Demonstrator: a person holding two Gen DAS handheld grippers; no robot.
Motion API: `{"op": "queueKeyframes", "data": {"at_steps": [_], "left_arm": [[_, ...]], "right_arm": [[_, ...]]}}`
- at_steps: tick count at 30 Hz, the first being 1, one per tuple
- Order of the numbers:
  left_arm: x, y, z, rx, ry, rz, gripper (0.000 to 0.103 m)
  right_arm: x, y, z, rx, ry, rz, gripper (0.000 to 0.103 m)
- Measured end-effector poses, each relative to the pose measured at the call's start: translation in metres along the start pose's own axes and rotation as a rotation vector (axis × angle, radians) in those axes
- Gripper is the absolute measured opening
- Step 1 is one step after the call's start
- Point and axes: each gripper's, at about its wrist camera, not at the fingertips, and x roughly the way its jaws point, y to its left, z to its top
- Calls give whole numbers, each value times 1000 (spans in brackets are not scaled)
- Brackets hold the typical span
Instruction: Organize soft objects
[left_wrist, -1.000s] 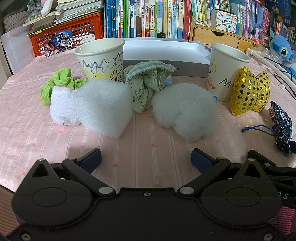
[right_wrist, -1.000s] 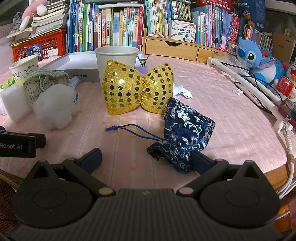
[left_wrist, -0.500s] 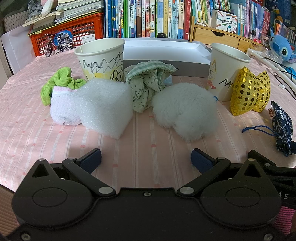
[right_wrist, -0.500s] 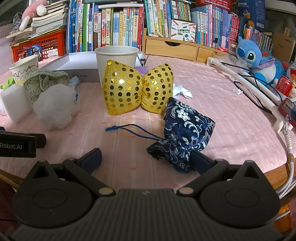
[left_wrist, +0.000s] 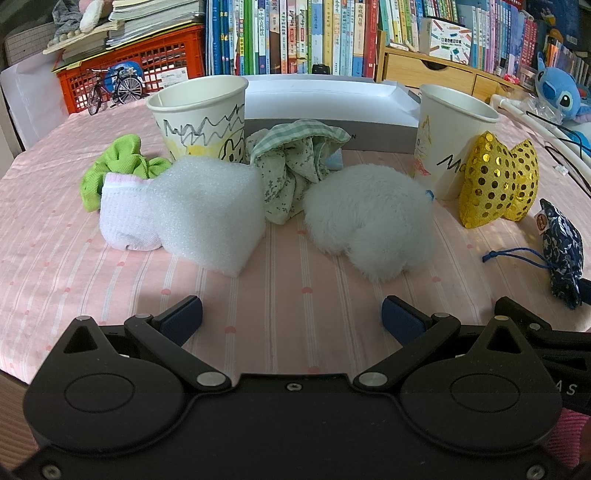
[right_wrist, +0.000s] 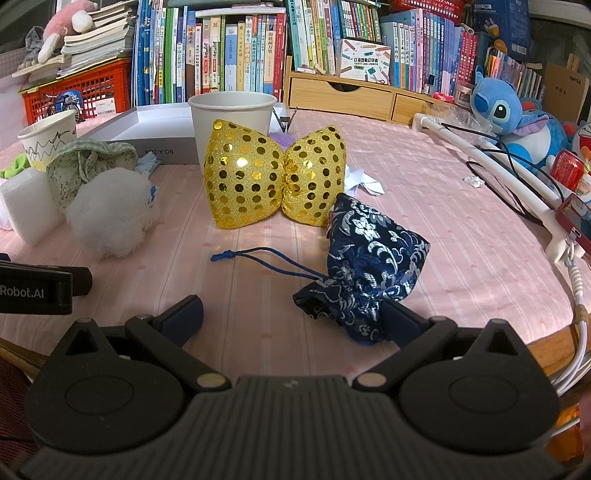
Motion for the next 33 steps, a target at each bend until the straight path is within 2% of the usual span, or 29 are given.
{"op": "queueKeyframes", "data": {"at_steps": [15,23,28,30,33], "left_arm": [[1,5,-1,7,-17,-7,103],[-3,4,-4,-14,-34,-18,102],[-14,7,2,-68,-66,-93,93],[-20,3,5,-59,-100,-120,92],[-28,-9,8,-7,-164,-120,92]], "right_arm": [[-4,-2,-8,7,-55,0,103],[-6,-4,-6,5,-50,16,103],[-23,-9,-9,2,-133,34,103],[-29,-14,-7,15,-171,36,103],[-33,-22,-4,29,-209,17,103]]}}
